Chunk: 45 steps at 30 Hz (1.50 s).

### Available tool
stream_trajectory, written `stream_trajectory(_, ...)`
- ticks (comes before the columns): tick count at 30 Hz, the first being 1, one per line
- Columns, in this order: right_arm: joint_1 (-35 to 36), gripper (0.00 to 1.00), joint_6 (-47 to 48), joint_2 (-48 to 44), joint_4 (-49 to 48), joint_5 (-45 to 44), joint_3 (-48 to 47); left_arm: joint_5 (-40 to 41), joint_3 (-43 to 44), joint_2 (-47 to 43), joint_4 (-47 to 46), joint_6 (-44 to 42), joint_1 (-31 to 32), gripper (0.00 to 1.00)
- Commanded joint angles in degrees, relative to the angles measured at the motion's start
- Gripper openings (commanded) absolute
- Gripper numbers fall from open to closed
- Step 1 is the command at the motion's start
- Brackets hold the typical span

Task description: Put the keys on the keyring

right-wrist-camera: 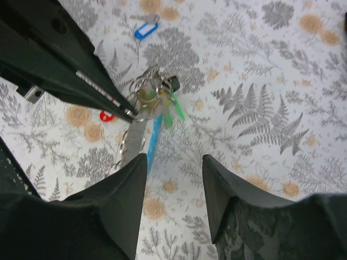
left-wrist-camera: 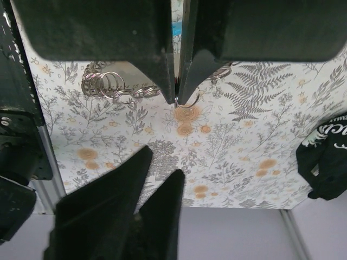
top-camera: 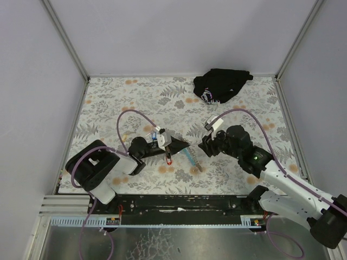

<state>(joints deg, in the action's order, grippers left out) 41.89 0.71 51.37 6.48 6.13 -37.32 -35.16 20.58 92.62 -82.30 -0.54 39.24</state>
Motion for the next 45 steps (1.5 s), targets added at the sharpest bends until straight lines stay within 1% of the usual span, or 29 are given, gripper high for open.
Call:
stream_trajectory(1, -5.0, 0.51, 2.5, 0.3, -10.7, 11.6, 1.7, -9.6, 2.8, 1.0, -5.2, 2.4, -2.6, 0.0)
stream_trajectory(5, -7.5, 0.49, 4.7, 1.8, -19.8, 15.4, 6.0, -14.1, 4.3, 2.4, -5.1, 3.7, -3.5, 0.0)
stream_trajectory(8, -8.6, 0.49, 6.0, 3.7, -22.4, 19.5, 7.0, -15.9, 4.8, 3.2, -5.3, 4.5, -3.7, 0.0)
stream_trajectory(12, -8.6, 0.47, 9.2, 4.7, -26.3, 24.5, 10.5, -16.1, 5.0, 3.9, -5.4, 4.6, -4.0, 0.0)
stream_trajectory(16, -8.6, 0.42, 9.5, 5.1, -31.1, 28.0, 13.5, -16.2, 4.9, 4.5, -6.2, 5.2, -4.1, 0.0)
stream_trajectory(19, -8.6, 0.3, 10.8, 6.2, -34.4, 28.9, 15.2, -17.1, 5.1, 4.7, -6.6, 5.9, -4.1, 0.0)
stream_trajectory(21, -8.6, 0.27, 10.7, 7.0, -35.3, 28.3, 15.2, -17.4, 5.1, 4.6, -6.6, 6.1, -4.0, 0.0)
stream_trajectory(24, -8.6, 0.27, 10.6, 8.4, -36.2, 28.1, 14.8, -18.3, 5.3, 4.4, -6.6, 6.6, -4.1, 0.0)
stream_trajectory(30, -8.6, 0.33, 8.4, 9.7, -41.2, 29.7, 15.1, -19.7, 5.8, 4.4, -6.5, 7.3, -4.0, 0.0)
stream_trajectory(34, -8.6, 0.34, 6.4, 10.7, -42.7, 28.5, 14.6, -20.5, 6.1, 4.6, -6.3, 7.9, -4.1, 0.0)
stream_trajectory(36, -8.6, 0.34, 4.0, 11.7, -42.6, 26.2, 13.4, -20.9, 6.1, 4.6, -6.3, 8.0, -4.1, 0.0)
stream_trajectory(41, -8.5, 0.34, 0.4, 12.9, -33.2, 15.9, 8.8, -21.0, 5.9, 3.8, -5.6, 7.4, -4.1, 0.0)
stream_trajectory(43, -8.6, 0.34, -0.3, 11.4, -32.3, 13.4, 9.6, -20.9, 6.0, 3.7, -5.2, 7.3, -4.1, 0.0)
stream_trajectory(45, -8.6, 0.35, -0.6, 9.0, -33.4, 13.7, 11.5, -20.1, 5.9, 3.7, -5.2, 7.3, -4.1, 0.0)
